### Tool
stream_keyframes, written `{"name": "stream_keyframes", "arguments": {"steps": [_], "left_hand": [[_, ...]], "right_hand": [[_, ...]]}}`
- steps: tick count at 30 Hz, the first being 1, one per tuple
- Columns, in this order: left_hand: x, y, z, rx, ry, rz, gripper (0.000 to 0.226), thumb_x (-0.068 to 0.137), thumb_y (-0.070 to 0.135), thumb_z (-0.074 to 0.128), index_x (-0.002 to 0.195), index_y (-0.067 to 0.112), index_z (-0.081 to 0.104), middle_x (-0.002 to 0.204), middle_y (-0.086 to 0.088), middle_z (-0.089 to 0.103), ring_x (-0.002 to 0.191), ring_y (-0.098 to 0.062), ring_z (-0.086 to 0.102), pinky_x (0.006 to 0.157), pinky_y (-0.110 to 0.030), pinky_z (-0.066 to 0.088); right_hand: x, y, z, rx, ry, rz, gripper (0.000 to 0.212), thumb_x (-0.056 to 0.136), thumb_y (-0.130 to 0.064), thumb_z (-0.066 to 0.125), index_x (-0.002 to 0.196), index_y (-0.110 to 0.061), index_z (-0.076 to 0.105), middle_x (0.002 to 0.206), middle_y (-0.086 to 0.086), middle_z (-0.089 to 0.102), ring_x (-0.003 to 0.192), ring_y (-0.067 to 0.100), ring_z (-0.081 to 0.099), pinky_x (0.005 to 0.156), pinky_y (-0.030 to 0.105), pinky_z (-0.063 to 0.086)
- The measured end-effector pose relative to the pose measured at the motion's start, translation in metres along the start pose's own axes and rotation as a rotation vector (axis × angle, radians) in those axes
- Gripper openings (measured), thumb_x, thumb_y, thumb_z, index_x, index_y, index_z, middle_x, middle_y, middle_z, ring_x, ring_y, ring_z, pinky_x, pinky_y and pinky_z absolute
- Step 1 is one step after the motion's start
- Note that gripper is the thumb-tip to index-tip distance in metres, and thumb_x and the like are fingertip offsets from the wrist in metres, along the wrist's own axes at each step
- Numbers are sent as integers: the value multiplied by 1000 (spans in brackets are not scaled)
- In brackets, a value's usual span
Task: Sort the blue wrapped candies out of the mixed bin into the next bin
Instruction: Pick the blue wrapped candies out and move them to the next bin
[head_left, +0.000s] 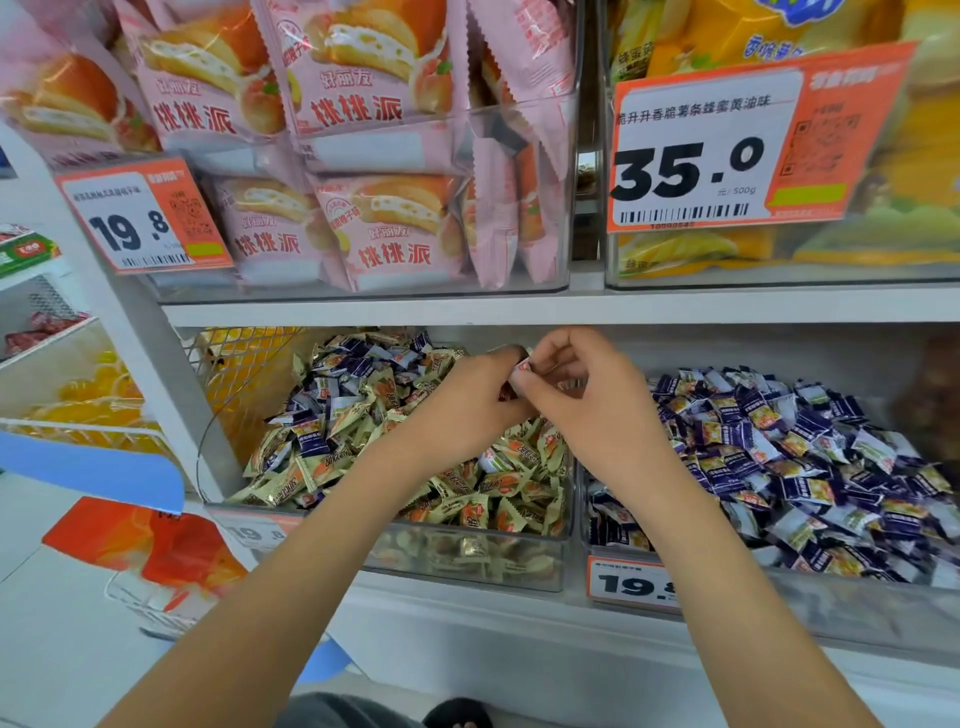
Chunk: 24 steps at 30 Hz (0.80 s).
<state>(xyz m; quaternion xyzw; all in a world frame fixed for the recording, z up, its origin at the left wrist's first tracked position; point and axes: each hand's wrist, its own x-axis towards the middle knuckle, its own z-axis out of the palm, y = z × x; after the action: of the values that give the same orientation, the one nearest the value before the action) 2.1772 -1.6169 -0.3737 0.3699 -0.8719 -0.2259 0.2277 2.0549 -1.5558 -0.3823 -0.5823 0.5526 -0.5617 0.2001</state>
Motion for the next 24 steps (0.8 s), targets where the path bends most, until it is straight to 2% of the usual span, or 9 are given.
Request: {"name": "stream_keyframes", "arguments": {"steps": [4,7,10,12,13,15,17,20,24], "left_hand": [[1,1,4,48,6,15,32,78,1,62,95,13,37,71,-3,52,62,-18,51,47,-20,33],[1,-7,0,40,-14,4,41,78,20,73,102,16,41,76,1,57,65,-11,54,53,-15,36],[6,-37,-16,192,-142,-94,31,84,33,66,110,23,50,97,3,63,92,-17,58,78,-25,44],[5,-55,-23,464,-191,-99,26,87,30,63,112,29,57,117,8,59,119,-18,45,100,-39,32],[3,-59,-23,540,-169,-62,24,85,26,65,108,30,61,120,12,57,123,-17,40,105,-44,27],[-1,-58,-16,491,-163,56,16,80,18,72,92,27,69,106,15,60,107,-10,48,104,-45,33],[-6,-53,-4,439,-285,72,16,77,16,74,91,24,71,94,15,60,88,-4,52,98,-36,42],[-6,-57,11,584,-349,75,36,76,25,75,111,29,67,110,12,61,105,-8,52,104,-35,31],[2,-61,19,721,-370,130,34,78,30,72,110,28,63,113,7,54,112,-14,47,97,-31,27]], "right_hand": [[-2,1,3,-63,-102,-6,20,78,-15,73,92,-20,59,74,-11,54,65,-2,48,60,10,38],[3,3,-6,-20,-36,64,14,80,-14,71,89,-21,62,75,-11,60,63,-2,53,57,9,40],[10,14,-35,-125,171,141,12,84,-25,68,88,-14,66,73,-8,62,64,2,56,52,7,35],[11,25,-50,-195,195,164,20,86,-25,66,94,-7,67,82,0,66,71,11,59,58,13,38],[10,29,-54,-211,191,179,23,86,-25,66,101,-7,66,93,2,66,82,15,60,65,20,41],[9,32,-57,-250,195,199,31,87,-25,66,113,-9,62,112,4,62,102,20,56,81,28,42],[8,30,-58,-282,210,185,33,87,-25,65,114,-8,60,114,3,59,108,19,52,86,30,40],[8,28,-57,-241,197,167,26,86,-24,66,109,-14,61,101,-6,56,94,7,49,79,23,35],[8,30,-56,-216,162,172,19,86,-20,66,104,-17,62,99,-8,59,87,4,49,77,21,36]]}}
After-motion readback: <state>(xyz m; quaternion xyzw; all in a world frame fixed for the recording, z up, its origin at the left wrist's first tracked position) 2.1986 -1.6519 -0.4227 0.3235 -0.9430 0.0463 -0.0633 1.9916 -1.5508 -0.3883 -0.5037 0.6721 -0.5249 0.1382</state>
